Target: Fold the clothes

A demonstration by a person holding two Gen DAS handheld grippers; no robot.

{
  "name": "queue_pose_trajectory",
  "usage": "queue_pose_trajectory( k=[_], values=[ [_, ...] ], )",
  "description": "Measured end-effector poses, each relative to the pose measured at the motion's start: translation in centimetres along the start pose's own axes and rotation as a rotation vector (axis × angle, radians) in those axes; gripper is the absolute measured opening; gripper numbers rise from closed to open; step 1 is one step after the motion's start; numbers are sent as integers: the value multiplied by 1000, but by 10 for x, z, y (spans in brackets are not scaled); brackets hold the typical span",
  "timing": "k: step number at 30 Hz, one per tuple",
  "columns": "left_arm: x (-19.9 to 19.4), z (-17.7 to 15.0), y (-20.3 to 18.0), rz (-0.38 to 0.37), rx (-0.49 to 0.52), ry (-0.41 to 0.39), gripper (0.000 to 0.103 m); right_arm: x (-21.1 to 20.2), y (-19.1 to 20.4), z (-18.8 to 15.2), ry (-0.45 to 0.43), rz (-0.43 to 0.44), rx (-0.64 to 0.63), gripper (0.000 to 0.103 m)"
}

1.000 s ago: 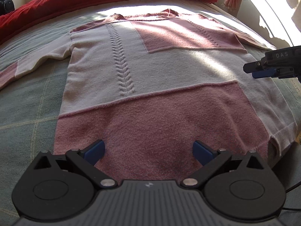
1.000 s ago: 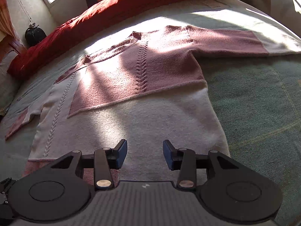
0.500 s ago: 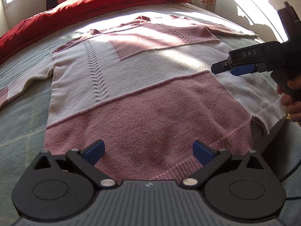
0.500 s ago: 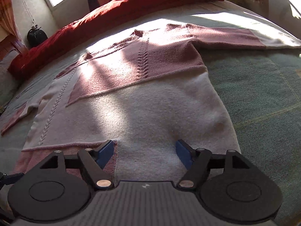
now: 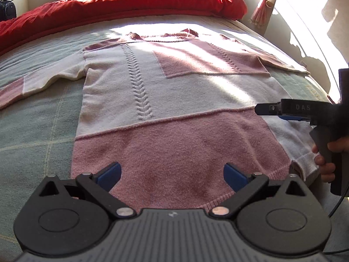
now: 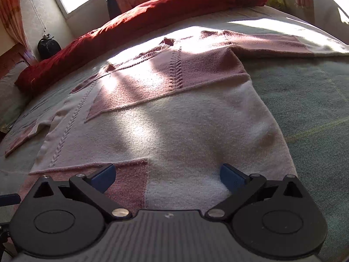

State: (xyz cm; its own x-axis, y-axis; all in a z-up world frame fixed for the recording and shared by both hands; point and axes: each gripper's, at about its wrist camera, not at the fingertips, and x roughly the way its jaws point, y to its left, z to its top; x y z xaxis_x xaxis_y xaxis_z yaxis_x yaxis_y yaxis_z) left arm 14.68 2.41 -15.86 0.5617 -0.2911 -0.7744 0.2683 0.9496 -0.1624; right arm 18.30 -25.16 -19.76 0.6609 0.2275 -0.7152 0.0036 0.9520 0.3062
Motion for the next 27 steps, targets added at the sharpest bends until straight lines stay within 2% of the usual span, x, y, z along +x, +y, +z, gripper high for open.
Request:
queue_pose_trajectory(
  k=[4,11,16,21,24,27],
  values=[
    [12,1,1,-34,-39,5,99,4,11,-2,15,-57,-68,103],
    [14,-17,4,-36,-55,58,99,13,28,-8,19,-159,-164,103],
    [8,-20,5,-39,-55,59,99,10,27,-13,-5,-153,-181,103],
    [2,-11,9,-35,-78,47,99,4,33,-7,10,-156,-201,103],
    [-1,-1,11,-20,-67,16,99,-7,38,-2,-2,-104,-172,103],
    [4,6,17,-5,-102,19,99,-18,44,-1,-21,-44,-152,103]
  ],
)
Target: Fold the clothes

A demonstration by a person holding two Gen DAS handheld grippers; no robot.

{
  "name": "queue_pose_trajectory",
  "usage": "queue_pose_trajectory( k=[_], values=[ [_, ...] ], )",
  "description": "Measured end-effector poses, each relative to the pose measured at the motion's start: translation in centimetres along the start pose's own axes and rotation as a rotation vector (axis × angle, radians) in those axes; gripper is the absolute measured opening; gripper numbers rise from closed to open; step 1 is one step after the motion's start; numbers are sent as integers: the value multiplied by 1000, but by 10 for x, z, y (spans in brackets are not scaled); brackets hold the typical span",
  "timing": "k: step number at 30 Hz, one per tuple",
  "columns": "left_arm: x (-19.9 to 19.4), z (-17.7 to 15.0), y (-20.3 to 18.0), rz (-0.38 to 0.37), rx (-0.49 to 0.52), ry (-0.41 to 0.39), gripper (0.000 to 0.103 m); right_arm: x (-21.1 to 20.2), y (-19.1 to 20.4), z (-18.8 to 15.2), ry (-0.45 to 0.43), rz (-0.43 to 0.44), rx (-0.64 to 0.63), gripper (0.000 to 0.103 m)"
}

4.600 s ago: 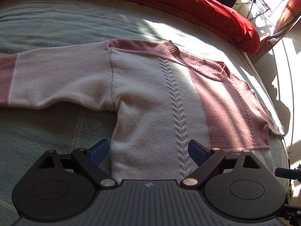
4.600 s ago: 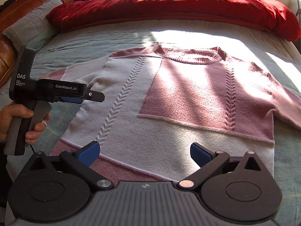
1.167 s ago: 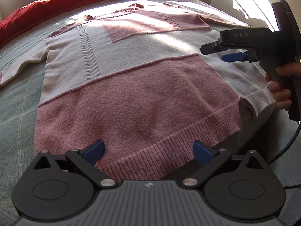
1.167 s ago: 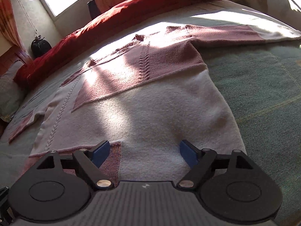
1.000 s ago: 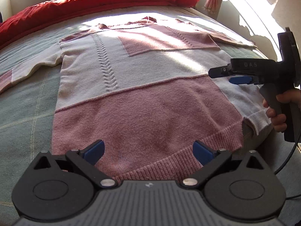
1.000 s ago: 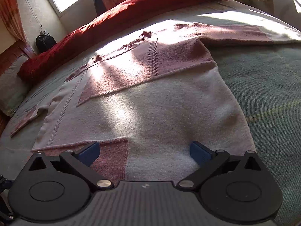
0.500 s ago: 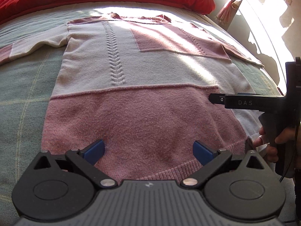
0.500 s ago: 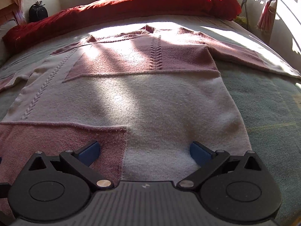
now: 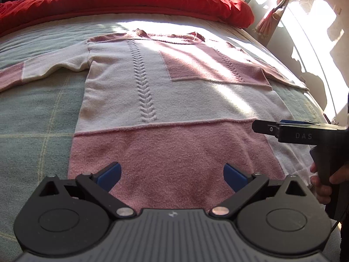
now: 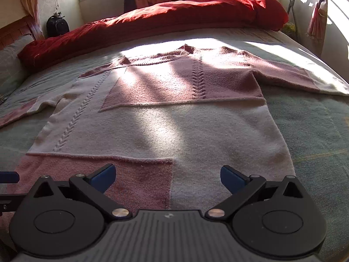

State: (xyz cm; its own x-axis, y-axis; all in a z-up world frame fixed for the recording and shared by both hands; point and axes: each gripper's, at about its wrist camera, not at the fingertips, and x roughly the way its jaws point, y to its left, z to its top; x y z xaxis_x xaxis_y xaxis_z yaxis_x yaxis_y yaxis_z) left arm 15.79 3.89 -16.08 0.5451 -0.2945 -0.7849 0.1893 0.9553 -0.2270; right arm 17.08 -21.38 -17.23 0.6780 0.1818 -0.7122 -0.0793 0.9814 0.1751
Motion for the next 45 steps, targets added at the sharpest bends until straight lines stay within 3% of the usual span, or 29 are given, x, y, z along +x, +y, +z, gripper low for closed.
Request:
queue_pose_trajectory(
  k=[4,8,13,19,22,25,31,38,41,45],
  values=[
    [13,-4,9,-29,-75,45,99,4,3,-8,13,11,13,103],
    [13,-5,14,-52,-70,48,99,12,5,-17,39,-3,-6,103],
    [-4,27,53,-69,-104,23,99,2,17,-10,51,-5,-61,103],
    [-29,107,153,70,-200,-91,99,-10,33,15,45,79,-10,103],
    [-33,143,214,115,-294,-121,99,-4,51,23,49,98,-48,103],
    [-32,162,277,111,-441,-165,99,6,69,31,57,118,-102,103],
    [4,162,353,48,-636,-162,99,28,101,41,86,191,-159,103],
    [40,151,392,26,-734,-179,99,50,115,30,161,205,-160,103],
    [37,145,399,62,-734,-226,99,54,111,29,172,189,-157,103],
    [26,136,415,82,-744,-230,99,52,103,33,157,167,-135,103]
  ],
)
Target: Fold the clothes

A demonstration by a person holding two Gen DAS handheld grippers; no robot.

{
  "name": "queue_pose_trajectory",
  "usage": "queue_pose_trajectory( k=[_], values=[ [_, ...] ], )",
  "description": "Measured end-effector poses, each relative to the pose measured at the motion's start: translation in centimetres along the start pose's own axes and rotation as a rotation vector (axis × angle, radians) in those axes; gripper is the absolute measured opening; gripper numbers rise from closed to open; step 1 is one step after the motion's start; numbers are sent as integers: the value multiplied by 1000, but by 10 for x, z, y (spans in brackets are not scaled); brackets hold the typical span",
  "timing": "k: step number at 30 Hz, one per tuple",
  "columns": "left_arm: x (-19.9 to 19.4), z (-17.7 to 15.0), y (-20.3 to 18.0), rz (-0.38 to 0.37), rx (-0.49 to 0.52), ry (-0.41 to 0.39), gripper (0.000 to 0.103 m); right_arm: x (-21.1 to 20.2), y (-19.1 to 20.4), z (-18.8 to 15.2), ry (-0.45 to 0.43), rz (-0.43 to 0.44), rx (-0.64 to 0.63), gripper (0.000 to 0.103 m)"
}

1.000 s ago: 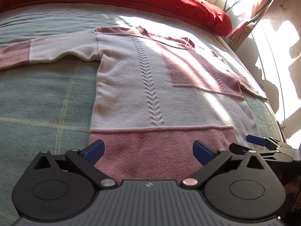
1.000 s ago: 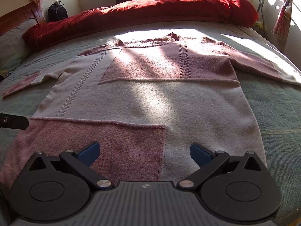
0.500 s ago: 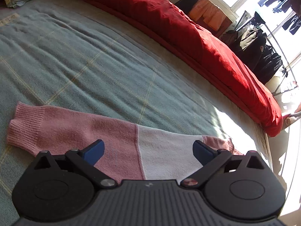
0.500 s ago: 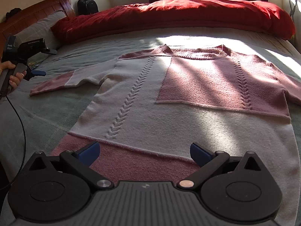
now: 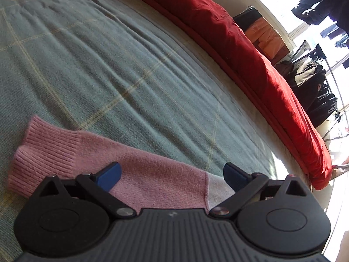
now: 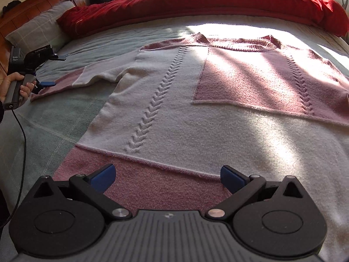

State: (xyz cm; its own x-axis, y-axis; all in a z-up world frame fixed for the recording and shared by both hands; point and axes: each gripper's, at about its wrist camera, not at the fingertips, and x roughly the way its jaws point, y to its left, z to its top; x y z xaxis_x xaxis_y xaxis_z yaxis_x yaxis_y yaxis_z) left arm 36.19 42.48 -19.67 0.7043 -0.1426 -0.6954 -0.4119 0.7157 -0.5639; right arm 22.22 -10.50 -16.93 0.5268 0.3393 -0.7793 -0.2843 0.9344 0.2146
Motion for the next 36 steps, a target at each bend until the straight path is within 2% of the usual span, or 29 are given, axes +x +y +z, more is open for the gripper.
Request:
queue_pose_trajectory(
  k=[6,9,12,13,15,18,20,22,26,29,31,32,36],
  values=[
    [-18,13,11,156,5,-62,99,-4,-5,0,-5,-7,24,103],
    [-21,9,-1,111,11,-53,99,-6,-4,-1,-7,-8,26,103],
    [-18,1,-10,26,51,4,99,-7,-1,-1,-10,-2,26,103],
    [-17,-2,-10,20,59,22,99,-8,0,-2,-11,-1,21,103],
    [-17,-6,-9,94,71,17,99,-10,2,-2,-12,-2,12,103],
    [-23,-9,-6,267,85,-30,99,-12,1,-3,-15,-9,9,103],
    [-28,-13,-14,319,127,-44,99,-13,-2,-4,-16,-12,20,103],
    [-30,-19,-36,276,209,-37,99,-13,-6,-5,-18,-11,37,103],
    [-21,-44,-95,123,343,35,99,-10,-5,-7,-12,-12,47,103],
    [1,-73,-136,72,468,81,99,-10,-3,-8,-4,-2,42,103],
    [10,-94,-156,49,539,79,99,-11,-4,-9,-1,11,45,103],
    [14,-102,-162,19,552,94,99,-12,-5,-9,-1,16,48,103],
    [22,-122,-180,-124,484,183,99,-10,-10,-11,0,17,66,103]
  ],
)
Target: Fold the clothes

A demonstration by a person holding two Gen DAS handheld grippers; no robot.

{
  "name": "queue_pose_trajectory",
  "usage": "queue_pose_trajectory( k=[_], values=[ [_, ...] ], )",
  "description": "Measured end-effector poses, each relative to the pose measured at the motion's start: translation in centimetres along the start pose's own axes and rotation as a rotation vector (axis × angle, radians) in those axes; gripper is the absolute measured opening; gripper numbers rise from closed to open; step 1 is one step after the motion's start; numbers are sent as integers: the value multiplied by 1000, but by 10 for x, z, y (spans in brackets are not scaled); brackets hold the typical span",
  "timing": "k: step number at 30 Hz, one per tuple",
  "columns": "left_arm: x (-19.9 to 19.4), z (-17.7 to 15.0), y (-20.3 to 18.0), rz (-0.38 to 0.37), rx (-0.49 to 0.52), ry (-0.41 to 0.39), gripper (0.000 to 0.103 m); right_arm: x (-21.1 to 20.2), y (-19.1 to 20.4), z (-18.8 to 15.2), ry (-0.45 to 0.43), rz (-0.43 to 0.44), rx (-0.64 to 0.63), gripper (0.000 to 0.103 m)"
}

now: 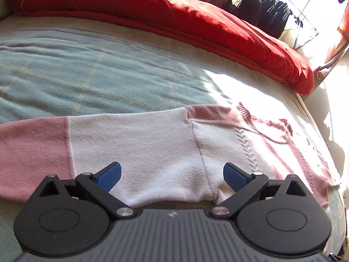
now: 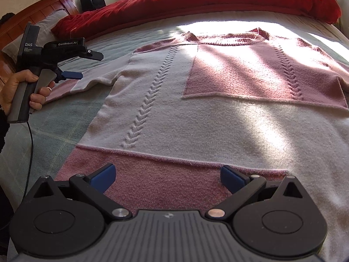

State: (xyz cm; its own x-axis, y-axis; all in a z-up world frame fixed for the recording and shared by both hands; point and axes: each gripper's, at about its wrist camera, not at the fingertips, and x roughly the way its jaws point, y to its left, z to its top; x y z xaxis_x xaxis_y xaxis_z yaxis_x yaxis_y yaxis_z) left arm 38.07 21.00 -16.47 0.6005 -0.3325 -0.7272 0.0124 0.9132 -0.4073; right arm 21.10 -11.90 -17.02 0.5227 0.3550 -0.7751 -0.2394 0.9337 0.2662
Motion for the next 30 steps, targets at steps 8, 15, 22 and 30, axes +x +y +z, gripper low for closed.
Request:
queue_pose_trajectory(
  k=[8,15,22,30],
  values=[
    [29,-11,-16,-49,3,76,99,-1,-7,-2,4,43,26,103],
    [12,-9,-10,-42,-15,64,99,-2,-15,-4,-3,43,63,103],
    [30,-4,-24,-112,-52,93,99,-3,-12,-5,6,39,50,103],
    [17,-3,-27,-125,-97,79,99,-1,-19,-8,8,41,57,103]
  ],
)
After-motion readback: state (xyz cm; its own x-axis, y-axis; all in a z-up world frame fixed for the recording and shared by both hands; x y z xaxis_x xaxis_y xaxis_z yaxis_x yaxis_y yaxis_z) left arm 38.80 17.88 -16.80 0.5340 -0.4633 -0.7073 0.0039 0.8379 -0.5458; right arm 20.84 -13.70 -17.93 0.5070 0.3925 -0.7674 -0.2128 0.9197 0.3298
